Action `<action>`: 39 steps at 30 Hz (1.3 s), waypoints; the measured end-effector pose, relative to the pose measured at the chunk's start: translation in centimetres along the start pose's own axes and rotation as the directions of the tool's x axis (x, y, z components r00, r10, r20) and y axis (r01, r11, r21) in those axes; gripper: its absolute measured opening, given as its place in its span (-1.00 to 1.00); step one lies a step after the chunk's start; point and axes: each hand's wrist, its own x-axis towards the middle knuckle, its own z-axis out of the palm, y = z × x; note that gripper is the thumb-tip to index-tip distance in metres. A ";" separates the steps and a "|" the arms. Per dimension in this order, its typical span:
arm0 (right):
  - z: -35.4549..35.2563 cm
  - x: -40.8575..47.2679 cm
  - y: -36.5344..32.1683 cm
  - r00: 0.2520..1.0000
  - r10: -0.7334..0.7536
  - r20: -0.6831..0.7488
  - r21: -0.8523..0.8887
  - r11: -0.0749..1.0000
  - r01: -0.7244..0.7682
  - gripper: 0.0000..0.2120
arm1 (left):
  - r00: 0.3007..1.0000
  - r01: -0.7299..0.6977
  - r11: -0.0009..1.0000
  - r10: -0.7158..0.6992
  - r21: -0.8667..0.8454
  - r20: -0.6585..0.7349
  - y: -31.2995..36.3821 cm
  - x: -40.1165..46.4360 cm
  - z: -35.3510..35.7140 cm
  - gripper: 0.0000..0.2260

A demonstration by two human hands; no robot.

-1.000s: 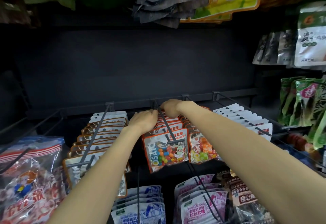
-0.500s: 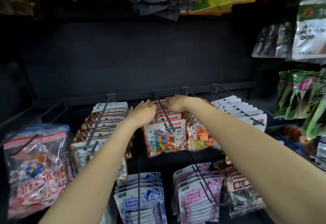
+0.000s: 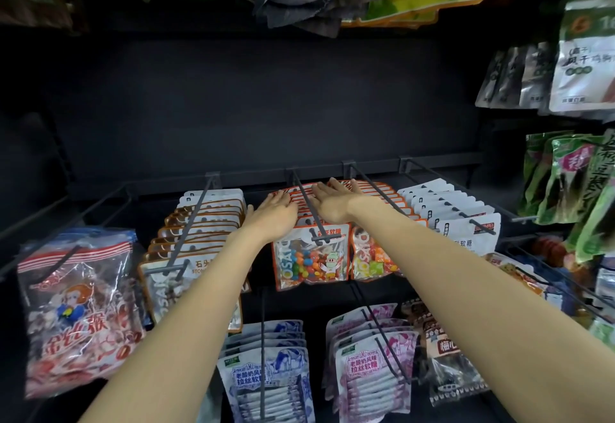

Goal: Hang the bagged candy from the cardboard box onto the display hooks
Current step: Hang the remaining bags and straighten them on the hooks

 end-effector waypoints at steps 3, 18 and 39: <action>0.1 0.1 0.0 1.000 -0.006 -0.003 -0.001 1.000 0.006 -0.49 | 1.000 -0.008 1.000 0.008 -0.020 -0.001 0.2 -0.4 -0.1 -0.55; -1.2 5.0 -0.6 0.998 -0.054 0.030 0.013 0.998 0.053 -0.53 | 0.996 -0.006 0.991 -0.005 -0.132 -0.089 0.3 -0.6 -0.5 -0.54; -1.4 4.1 -0.6 0.996 -0.076 0.044 -0.036 0.996 0.077 -0.54 | 0.999 -0.013 1.000 0.013 0.007 -0.038 -0.1 1.1 -0.9 -0.57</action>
